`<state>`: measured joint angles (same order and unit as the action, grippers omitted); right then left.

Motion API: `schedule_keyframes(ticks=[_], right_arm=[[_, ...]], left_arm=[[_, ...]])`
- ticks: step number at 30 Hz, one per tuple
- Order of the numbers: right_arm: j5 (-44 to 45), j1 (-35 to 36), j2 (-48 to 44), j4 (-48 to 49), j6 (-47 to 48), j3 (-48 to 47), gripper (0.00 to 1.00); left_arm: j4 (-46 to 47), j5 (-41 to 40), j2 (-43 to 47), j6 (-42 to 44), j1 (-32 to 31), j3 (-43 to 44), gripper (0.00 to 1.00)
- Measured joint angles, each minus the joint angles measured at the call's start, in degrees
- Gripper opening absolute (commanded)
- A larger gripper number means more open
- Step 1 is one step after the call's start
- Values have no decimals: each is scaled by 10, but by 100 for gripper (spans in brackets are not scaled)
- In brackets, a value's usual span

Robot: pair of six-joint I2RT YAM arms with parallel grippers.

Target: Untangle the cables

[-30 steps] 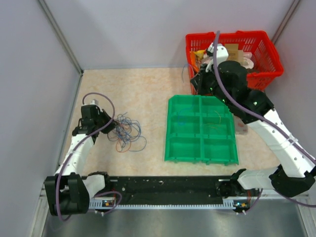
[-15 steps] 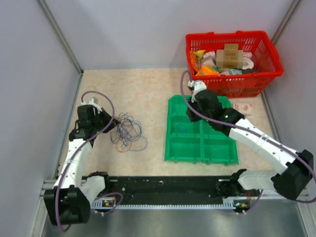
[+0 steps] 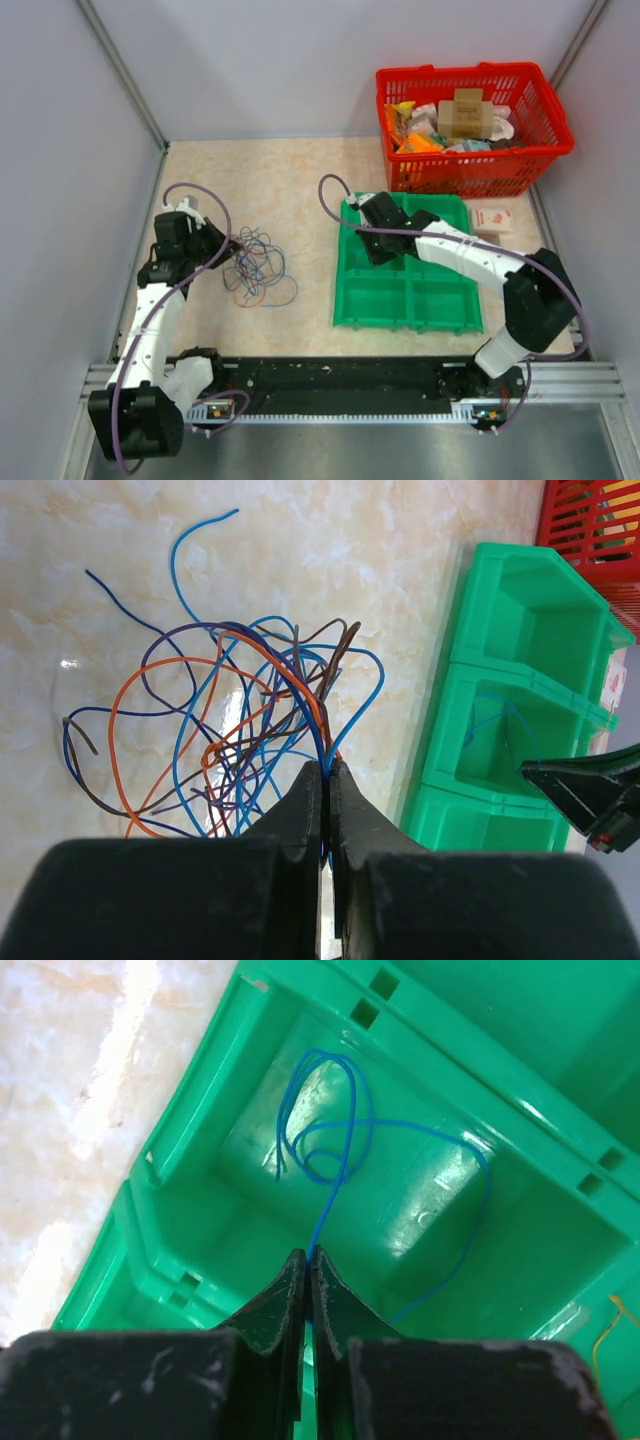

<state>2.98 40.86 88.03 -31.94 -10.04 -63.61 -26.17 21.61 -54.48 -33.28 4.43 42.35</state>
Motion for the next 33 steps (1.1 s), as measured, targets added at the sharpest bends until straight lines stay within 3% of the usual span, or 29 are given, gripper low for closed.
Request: schedule_keyframes(ticks=[4, 8, 14, 21, 29, 31, 33], right_arm=[[41, 4, 40, -32, -8, -44, 51], [95, 27, 38, -63, -10, -114, 63], [18, 68, 38, 10, -71, -188, 64], [-100, 161, 111, 165, -64, -168, 60], [-113, 179, 211, 221, -45, -103, 59], [-111, 179, 234, 236, -45, -103, 56], [-106, 179, 250, 249, -46, -104, 44]], left_arm=[[-7, 1, 0, 1, 0, 3, 0], [-14, 7, 4, 3, 0, 9, 0], [-22, 16, 16, 4, 0, 11, 0], [-40, 12, 38, 4, 0, 21, 0], [-44, 11, 44, 2, 0, 26, 0], [-45, 11, 44, 2, 0, 26, 0], [-45, 11, 45, 2, 0, 26, 0]])
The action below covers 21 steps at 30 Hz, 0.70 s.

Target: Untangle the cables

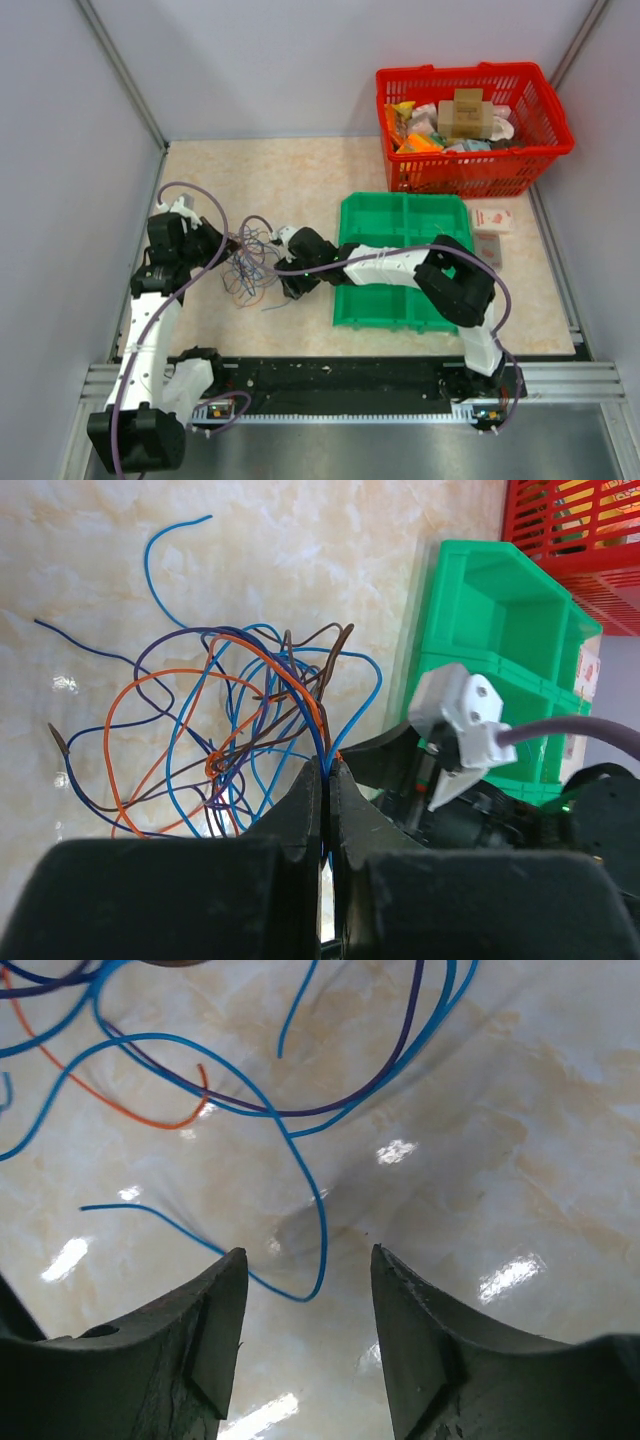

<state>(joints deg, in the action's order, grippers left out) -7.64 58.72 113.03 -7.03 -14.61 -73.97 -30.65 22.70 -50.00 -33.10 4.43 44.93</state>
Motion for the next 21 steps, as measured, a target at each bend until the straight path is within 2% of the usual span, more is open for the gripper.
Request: schedule_keyframes(ticks=[4, 8, 10, 15, 21], right_arm=[[19, 0, 26, 18, -7, -4, 0], [44, 0, 19, 17, -21, -1, 0], [66, 0, -16, 14, -24, 25, 0], [156, -2, -216, -46, -30, 63, 0], [256, -45, -424, -106, -27, -18, 0]], left_arm=[[-4, -1, 4, 0, 0, 0, 0], [-4, -20, 8, 0, 0, -1, 0], [6, -39, 7, -5, 0, -8, 0], [14, -114, -26, -20, 2, -13, 0], [-2, -237, -37, -45, 14, -13, 0]])
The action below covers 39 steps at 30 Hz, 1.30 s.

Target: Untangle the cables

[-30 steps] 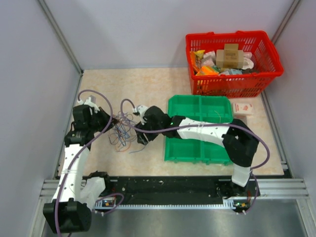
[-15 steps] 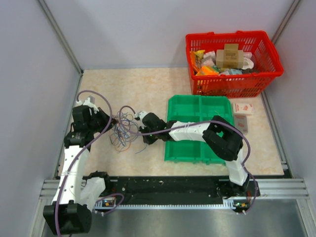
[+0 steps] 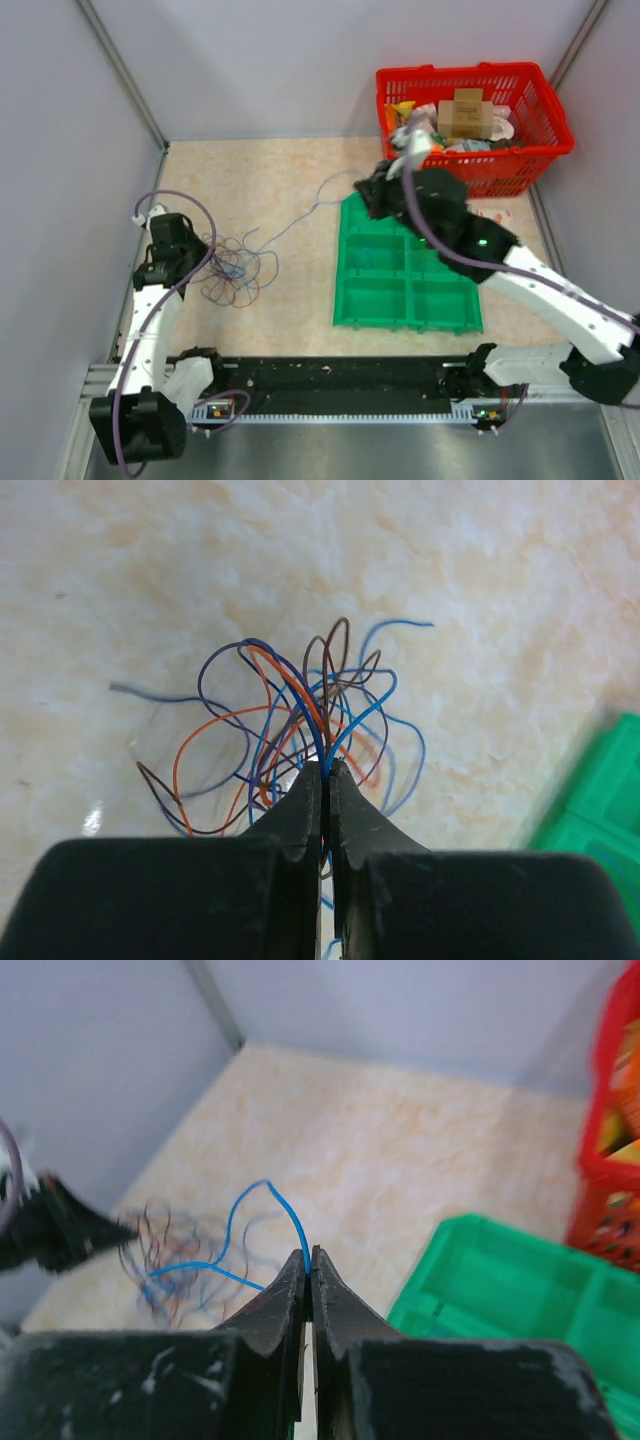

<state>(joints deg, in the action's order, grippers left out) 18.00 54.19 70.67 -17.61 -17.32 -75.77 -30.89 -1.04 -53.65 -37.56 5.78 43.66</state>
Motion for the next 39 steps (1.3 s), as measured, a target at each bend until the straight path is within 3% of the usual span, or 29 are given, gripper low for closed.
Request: schedule_keyframes(ticks=[6, 15, 39], right_arm=[[59, -59, -112, -34, 12, -96, 0], [60, -59, -118, -71, 40, -224, 0], [45, -78, -83, -100, 1, 32, 0]], left_arm=[[-24, -79, 24, -6, 12, 0, 0], [-29, -87, 29, -7, 17, -6, 0], [-22, 16, 37, 2, 17, -9, 0]])
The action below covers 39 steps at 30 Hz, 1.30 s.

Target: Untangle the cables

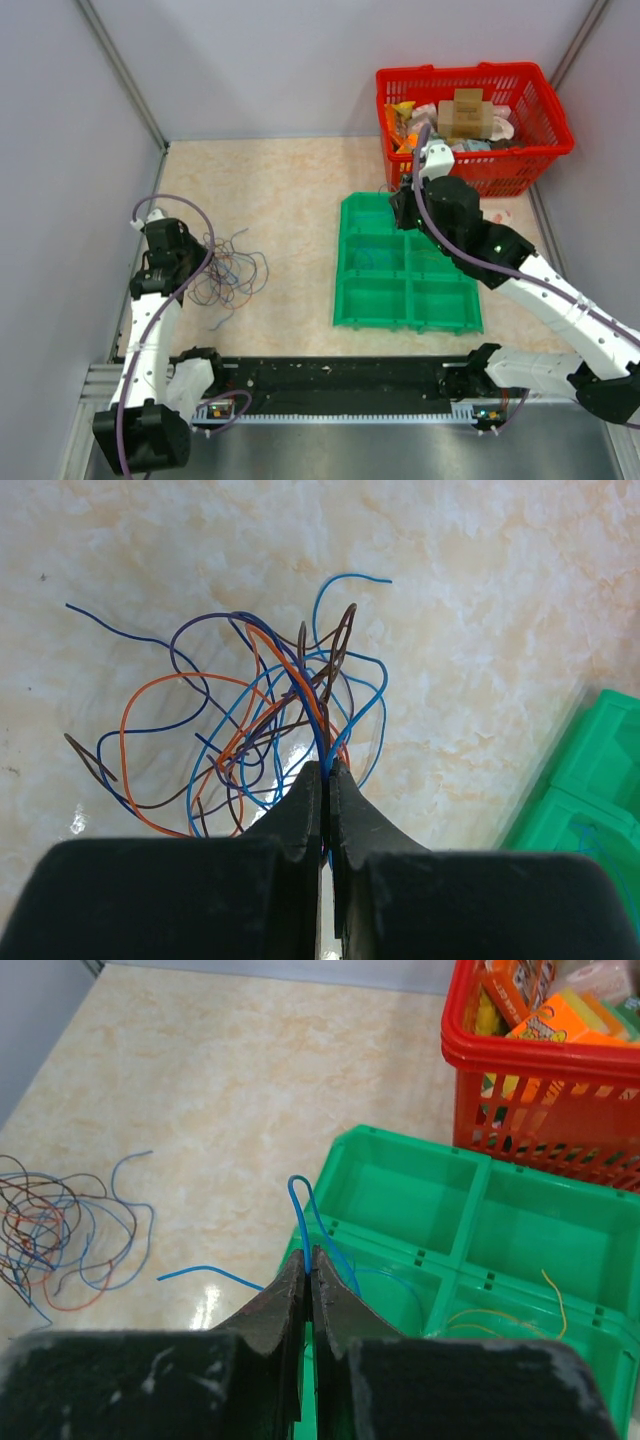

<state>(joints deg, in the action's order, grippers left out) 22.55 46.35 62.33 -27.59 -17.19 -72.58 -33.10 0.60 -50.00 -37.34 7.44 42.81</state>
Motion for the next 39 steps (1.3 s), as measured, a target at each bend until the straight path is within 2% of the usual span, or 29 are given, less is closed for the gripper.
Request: schedule_keyframes(ticks=[7, 13, 19, 26, 27, 29, 31, 33, 35, 37, 39], right_arm=[[1, -5, -1, 7, -12, 52, 0], [8, -6, 9, 21, -19, 135, 0], [79, -7, 111, 2, -20, 163, 0], [26, -8, 184, 29, -32, 170, 0], [22, -8, 190, 31, -35, 170, 9], [20, -8, 201, 29, -37, 169, 39], [30, -6, 212, -1, -33, 153, 55], [46, -2, 214, -37, -21, 128, 62], [52, 6, 204, -57, -9, 101, 63], [45, 15, 187, -66, 0, 78, 63], [19, 25, 168, -56, 9, 59, 63]], left_arm=[[1, 13, 0, 0, 0, -3, 0], [1, 26, 0, 0, 0, -3, 0], [1, 47, 0, 0, 0, -3, 0], [1, 57, 0, 0, 0, -3, 0], [1, 60, 0, 0, 0, -3, 0], [1, 64, 0, 0, 0, -3, 0], [1, 70, 0, 4, 0, -3, 1], [1, 78, 0, 12, 0, -3, 11], [3, 86, 0, 21, 0, -3, 21], [6, 90, 0, 30, 0, -3, 23], [10, 93, 0, 33, 0, -3, 16]])
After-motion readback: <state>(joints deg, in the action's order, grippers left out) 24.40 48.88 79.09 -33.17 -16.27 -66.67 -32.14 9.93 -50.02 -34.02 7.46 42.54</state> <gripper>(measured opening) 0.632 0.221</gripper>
